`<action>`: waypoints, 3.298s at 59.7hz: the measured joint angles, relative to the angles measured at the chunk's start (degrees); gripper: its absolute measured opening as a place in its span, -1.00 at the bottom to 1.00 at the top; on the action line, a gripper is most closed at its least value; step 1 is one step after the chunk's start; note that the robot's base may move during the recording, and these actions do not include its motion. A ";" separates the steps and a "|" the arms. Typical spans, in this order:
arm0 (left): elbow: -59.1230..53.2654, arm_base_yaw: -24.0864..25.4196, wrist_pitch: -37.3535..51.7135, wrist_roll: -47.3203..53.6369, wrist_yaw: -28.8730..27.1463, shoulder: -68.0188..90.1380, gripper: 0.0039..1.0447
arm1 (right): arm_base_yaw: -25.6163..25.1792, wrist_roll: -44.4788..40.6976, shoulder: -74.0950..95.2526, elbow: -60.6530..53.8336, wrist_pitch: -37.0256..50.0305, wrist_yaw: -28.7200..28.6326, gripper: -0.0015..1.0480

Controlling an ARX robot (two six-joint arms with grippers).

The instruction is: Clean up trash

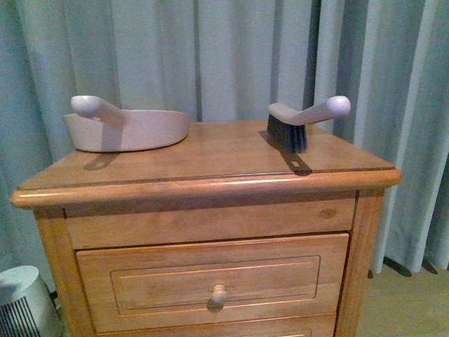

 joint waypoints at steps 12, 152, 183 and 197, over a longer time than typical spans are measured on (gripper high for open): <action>13.55 -5.20 -4.79 4.87 -4.83 18.56 0.86 | 0.00 0.00 0.00 0.00 0.00 0.00 0.86; 55.34 -8.00 -33.31 -2.32 -8.20 62.60 -0.46 | 0.00 0.00 0.00 0.00 0.00 0.00 0.86; 40.30 -8.00 -19.43 2.84 -9.46 51.84 -0.48 | 0.00 0.00 0.00 0.00 0.00 0.00 0.86; 28.57 -7.56 -12.76 5.29 -9.03 37.24 -0.48 | 0.00 0.00 0.00 0.00 0.00 0.00 0.86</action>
